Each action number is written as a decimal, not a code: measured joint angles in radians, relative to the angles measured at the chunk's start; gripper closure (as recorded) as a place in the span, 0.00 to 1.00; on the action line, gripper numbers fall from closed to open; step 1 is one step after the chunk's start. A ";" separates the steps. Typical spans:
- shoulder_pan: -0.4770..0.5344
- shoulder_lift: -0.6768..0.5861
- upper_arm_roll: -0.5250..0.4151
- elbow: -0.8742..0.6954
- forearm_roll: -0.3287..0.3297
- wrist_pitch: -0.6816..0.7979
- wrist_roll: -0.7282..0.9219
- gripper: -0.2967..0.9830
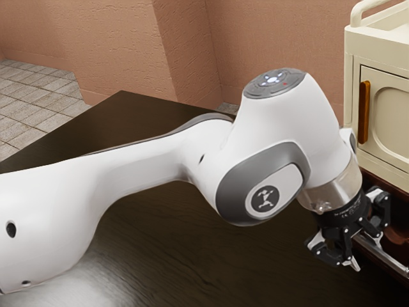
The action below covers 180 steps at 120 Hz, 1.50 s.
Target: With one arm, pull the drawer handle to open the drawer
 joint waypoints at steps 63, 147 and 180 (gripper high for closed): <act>-0.037 -0.113 -0.002 -0.146 0.053 0.042 -0.008 0.59; -0.068 -0.241 -0.002 -0.285 0.118 0.052 -0.029 0.58; -0.077 -0.280 -0.002 -0.328 0.149 0.052 -0.042 0.58</act>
